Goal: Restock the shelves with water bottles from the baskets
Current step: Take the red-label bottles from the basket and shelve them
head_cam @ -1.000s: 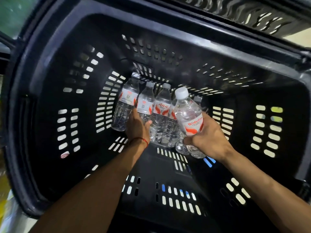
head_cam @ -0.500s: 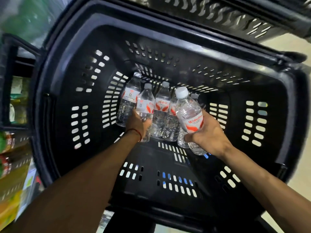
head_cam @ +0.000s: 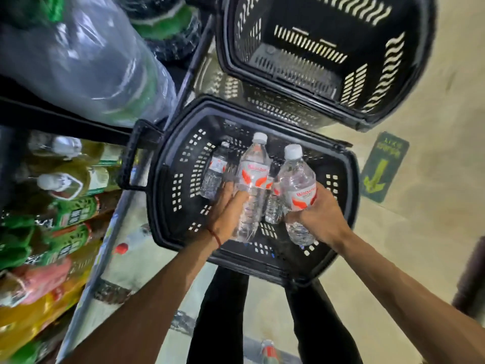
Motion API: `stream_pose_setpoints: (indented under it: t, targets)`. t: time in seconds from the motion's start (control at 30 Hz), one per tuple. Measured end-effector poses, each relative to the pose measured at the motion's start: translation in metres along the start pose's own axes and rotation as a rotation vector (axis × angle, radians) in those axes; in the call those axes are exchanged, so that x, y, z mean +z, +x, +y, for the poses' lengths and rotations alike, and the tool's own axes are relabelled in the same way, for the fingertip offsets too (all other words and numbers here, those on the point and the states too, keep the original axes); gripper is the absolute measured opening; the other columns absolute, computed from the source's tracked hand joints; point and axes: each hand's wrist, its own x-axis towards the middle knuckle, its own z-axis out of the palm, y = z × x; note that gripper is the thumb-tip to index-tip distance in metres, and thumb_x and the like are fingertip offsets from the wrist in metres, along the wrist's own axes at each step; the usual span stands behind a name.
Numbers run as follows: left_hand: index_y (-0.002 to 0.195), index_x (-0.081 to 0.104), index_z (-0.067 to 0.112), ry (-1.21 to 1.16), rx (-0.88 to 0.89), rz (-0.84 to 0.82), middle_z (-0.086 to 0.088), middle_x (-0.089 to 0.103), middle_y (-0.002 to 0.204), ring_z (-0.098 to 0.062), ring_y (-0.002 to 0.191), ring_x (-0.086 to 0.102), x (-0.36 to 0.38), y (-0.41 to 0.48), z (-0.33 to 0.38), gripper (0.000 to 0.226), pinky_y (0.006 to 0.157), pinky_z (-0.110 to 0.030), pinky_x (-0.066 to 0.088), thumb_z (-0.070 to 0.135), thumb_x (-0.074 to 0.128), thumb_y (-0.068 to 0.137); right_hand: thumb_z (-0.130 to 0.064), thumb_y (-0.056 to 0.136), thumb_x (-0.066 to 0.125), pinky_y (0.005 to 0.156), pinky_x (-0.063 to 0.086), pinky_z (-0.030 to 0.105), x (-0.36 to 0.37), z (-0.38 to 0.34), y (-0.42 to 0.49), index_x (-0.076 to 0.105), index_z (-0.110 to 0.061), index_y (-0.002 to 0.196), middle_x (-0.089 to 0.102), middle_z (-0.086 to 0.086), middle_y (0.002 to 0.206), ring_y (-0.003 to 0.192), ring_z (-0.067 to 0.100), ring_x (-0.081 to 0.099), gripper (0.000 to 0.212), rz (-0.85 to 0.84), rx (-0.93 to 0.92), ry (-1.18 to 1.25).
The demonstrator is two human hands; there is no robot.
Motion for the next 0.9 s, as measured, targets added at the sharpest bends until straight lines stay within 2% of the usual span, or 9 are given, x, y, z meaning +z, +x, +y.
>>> stream_pose_setpoints:
  t: [0.07, 0.13, 0.27, 0.37, 0.5, 0.7, 0.77, 0.8, 0.9]
  targets:
    - [0.143, 0.051, 0.026, -0.042, 0.044, 0.013, 0.006, 0.049, 0.152, -0.012, 0.138, 0.046, -0.001, -0.025, 0.018, 0.059, 0.120, -0.046, 0.033, 0.052, 0.050, 0.091, -0.004, 0.056, 0.092, 0.076, 0.054, 0.027, -0.011, -0.018, -0.020, 0.067, -0.023, 0.111, 0.078, -0.007, 0.094, 0.084, 0.006, 0.073, 0.064, 0.001, -0.001, 0.004]
    - [0.131, 0.058, 0.024, -0.087, 0.073, 0.010, -0.001, 0.064, 0.136, -0.020, 0.127, 0.059, -0.003, -0.047, 0.034, 0.059, 0.113, -0.050, 0.043, 0.057, 0.051, 0.083, -0.014, 0.050, 0.091, 0.082, 0.058, 0.035, -0.021, -0.033, -0.039, 0.066, -0.023, 0.113, 0.078, -0.006, 0.097, 0.089, 0.012, 0.075, 0.068, 0.011, -0.010, 0.012]
    - [0.153, 0.040, 0.016, -0.170, 0.077, -0.006, 0.003, 0.056, 0.149, -0.011, 0.132, 0.055, -0.002, -0.091, 0.062, 0.091, 0.116, -0.036, 0.039, 0.064, 0.065, 0.080, -0.026, 0.041, 0.088, 0.092, 0.060, 0.047, -0.039, -0.061, -0.076, 0.063, -0.026, 0.118, 0.078, -0.005, 0.102, 0.094, 0.017, 0.075, 0.081, 0.029, -0.054, 0.051]
    - [0.156, 0.034, 0.021, -0.181, 0.105, 0.010, 0.010, 0.050, 0.151, -0.009, 0.136, 0.049, 0.006, -0.117, 0.083, 0.110, 0.120, -0.041, 0.035, 0.079, 0.071, 0.070, -0.015, 0.049, 0.092, 0.090, 0.061, 0.049, -0.057, -0.072, -0.104, 0.063, -0.023, 0.117, 0.078, -0.002, 0.101, 0.093, 0.021, 0.075, 0.074, 0.058, -0.094, 0.101]
    - [0.153, 0.042, 0.024, -0.239, 0.115, 0.048, 0.008, 0.061, 0.143, -0.008, 0.131, 0.057, 0.028, -0.147, 0.109, 0.103, 0.116, -0.042, 0.041, 0.077, 0.075, 0.070, -0.002, 0.064, 0.095, 0.081, 0.060, 0.036, -0.094, -0.076, -0.134, 0.066, -0.020, 0.112, 0.079, -0.003, 0.099, 0.091, 0.018, 0.075, 0.059, 0.077, -0.143, 0.168]
    - [0.114, 0.063, 0.024, -0.322, 0.091, 0.223, 0.000, 0.073, 0.114, -0.007, 0.096, 0.071, 0.111, -0.189, 0.166, 0.017, 0.088, -0.027, 0.056, 0.019, 0.066, 0.099, 0.000, 0.070, 0.093, 0.077, 0.056, 0.018, -0.192, -0.074, -0.159, 0.066, -0.018, 0.115, 0.080, -0.006, 0.099, 0.089, 0.010, 0.075, 0.056, 0.010, -0.255, 0.223]
    - [0.109, 0.062, 0.022, -0.386, 0.095, 0.230, 0.002, 0.072, 0.103, -0.005, 0.085, 0.072, 0.142, -0.203, 0.187, 0.014, 0.077, -0.022, 0.056, 0.011, 0.061, 0.100, -0.005, 0.071, 0.094, 0.075, 0.055, 0.014, -0.230, -0.077, -0.164, 0.066, -0.018, 0.115, 0.080, -0.006, 0.098, 0.088, 0.007, 0.075, 0.054, -0.015, -0.297, 0.216]
    - [0.113, 0.063, 0.019, -0.414, 0.104, 0.232, 0.001, 0.073, 0.103, -0.010, 0.088, 0.072, 0.159, -0.210, 0.198, 0.015, 0.079, -0.026, 0.057, 0.013, 0.063, 0.099, -0.006, 0.072, 0.094, 0.075, 0.054, 0.013, -0.250, -0.079, -0.168, 0.066, -0.018, 0.115, 0.079, -0.007, 0.098, 0.087, 0.006, 0.074, 0.053, -0.032, -0.321, 0.219]
    - [0.125, 0.063, 0.008, -0.501, 0.167, 0.242, -0.005, 0.076, 0.106, -0.024, 0.097, 0.071, 0.208, -0.228, 0.232, 0.048, 0.090, -0.041, 0.056, 0.026, 0.071, 0.081, -0.011, 0.074, 0.094, 0.077, 0.054, 0.014, -0.307, -0.088, -0.177, 0.065, -0.020, 0.121, 0.078, -0.007, 0.105, 0.092, 0.005, 0.074, 0.055, -0.066, -0.360, 0.233]
